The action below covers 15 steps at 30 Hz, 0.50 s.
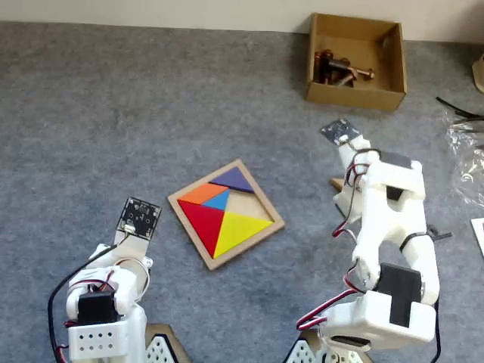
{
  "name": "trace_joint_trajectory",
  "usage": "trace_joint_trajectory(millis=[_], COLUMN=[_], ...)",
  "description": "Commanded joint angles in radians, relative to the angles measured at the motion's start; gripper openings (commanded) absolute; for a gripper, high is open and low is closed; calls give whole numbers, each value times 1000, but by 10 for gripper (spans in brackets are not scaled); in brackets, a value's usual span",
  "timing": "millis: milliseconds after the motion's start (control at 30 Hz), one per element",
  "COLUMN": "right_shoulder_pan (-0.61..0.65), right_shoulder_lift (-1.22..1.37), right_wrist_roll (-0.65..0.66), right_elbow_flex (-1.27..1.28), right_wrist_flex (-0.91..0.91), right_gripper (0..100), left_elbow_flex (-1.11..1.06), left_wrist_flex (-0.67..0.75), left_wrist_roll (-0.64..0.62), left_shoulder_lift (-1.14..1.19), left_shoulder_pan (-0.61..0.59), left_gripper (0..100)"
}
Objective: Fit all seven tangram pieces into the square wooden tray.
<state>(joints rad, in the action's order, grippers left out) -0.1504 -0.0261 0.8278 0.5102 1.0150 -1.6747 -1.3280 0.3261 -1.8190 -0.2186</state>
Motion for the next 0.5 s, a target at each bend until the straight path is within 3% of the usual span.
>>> trace_joint_trajectory(millis=[0,467], right_shoulder_pan=[13,7], right_shoulder_lift=[-51,-50], right_wrist_roll=[-17,-9], right_elbow_flex=[27,90], right_wrist_flex=[-70,-251], right_gripper=[246,246], left_elbow_flex=[-21,-21], left_wrist_flex=[-8,-8], left_wrist_roll=[-11,-11], left_shoulder_lift=[-8,-8], left_shoulder_pan=[-4,-4], left_gripper=[14,14])
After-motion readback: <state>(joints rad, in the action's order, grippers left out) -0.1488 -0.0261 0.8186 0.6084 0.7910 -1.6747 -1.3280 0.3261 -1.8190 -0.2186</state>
